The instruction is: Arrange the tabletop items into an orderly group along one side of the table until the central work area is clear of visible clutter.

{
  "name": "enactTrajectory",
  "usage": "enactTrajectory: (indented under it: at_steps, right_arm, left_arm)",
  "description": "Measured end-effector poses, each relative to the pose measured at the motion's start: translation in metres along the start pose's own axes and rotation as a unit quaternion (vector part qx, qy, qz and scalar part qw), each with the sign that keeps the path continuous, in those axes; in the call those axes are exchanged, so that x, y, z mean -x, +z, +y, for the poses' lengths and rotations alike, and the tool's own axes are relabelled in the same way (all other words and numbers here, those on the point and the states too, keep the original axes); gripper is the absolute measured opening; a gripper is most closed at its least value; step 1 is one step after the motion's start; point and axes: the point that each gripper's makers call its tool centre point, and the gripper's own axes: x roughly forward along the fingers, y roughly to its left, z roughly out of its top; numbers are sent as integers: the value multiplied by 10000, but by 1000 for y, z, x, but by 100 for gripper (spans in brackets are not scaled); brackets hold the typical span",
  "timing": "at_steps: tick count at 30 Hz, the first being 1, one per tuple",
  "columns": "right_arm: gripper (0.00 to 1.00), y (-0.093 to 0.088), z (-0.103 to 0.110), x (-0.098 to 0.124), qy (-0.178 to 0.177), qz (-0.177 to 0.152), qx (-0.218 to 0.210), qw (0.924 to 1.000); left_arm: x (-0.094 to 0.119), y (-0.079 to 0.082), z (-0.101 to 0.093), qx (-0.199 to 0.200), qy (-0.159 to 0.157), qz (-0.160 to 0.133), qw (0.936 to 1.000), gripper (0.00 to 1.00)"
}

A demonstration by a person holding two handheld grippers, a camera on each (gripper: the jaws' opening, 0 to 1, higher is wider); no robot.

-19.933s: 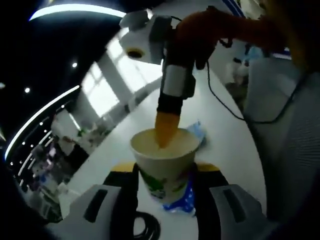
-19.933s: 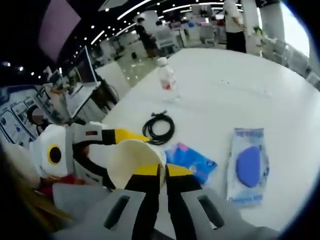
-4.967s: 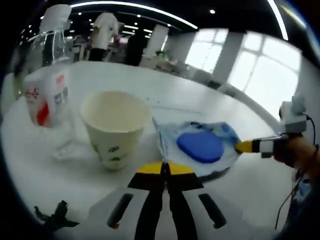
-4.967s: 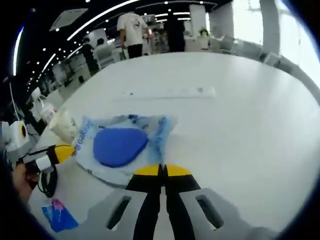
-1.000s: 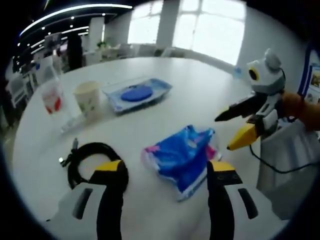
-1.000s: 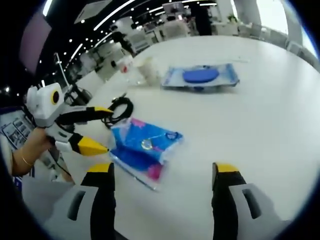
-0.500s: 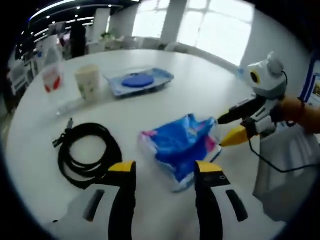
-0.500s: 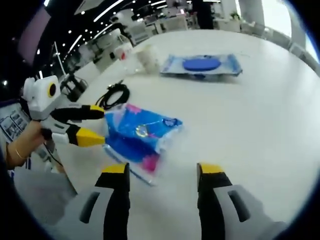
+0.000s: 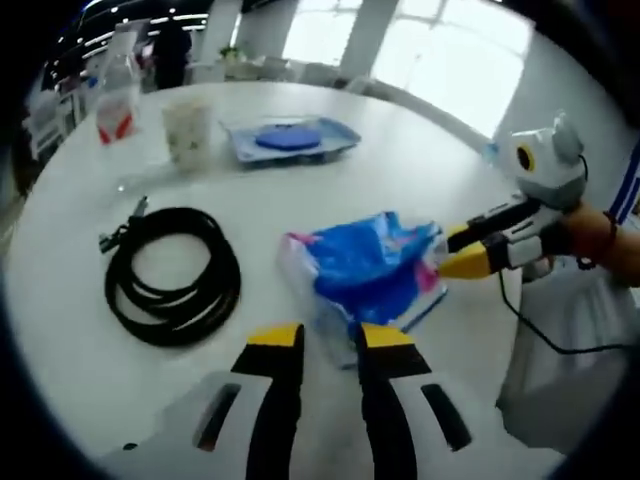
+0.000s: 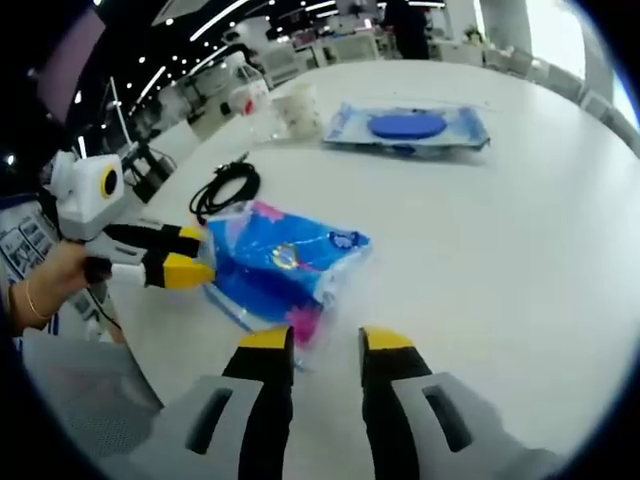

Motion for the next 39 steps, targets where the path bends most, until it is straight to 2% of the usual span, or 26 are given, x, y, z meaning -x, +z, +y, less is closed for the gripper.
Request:
enactTrajectory:
  at_steps: [2, 4, 14, 27, 33, 39]
  right_arm:
    - [13, -2, 3, -1, 97, 5, -204, 9997]
    - [11, -2, 3, -2, 133, 2, -274, 9995]
    - [4, -4, 2, -1, 75, 35, -218, 9997]
    - [2, 4, -3, 8, -105, -38, -126, 9999]
    - [1, 10, -9, 17, -321, -122, -120, 9993]
    - [1, 19, -16, 26, -373, -276, -230, 9987]
  left_arm:
    - [-1, -1, 0, 92, 9, -2, 10000, 13]
    - [-1, -1, 0, 230, 5, -15, 9997, 12]
    - [-2, -1, -1, 285, 23, -12, 9996, 2]
    - [1, 8, -10, 109, -19, -70, 9999, 1]
    - [2, 17, -19, 147, -147, -143, 9997, 1]
    - [2, 29, -22, 118, -223, -240, 9994, 1]
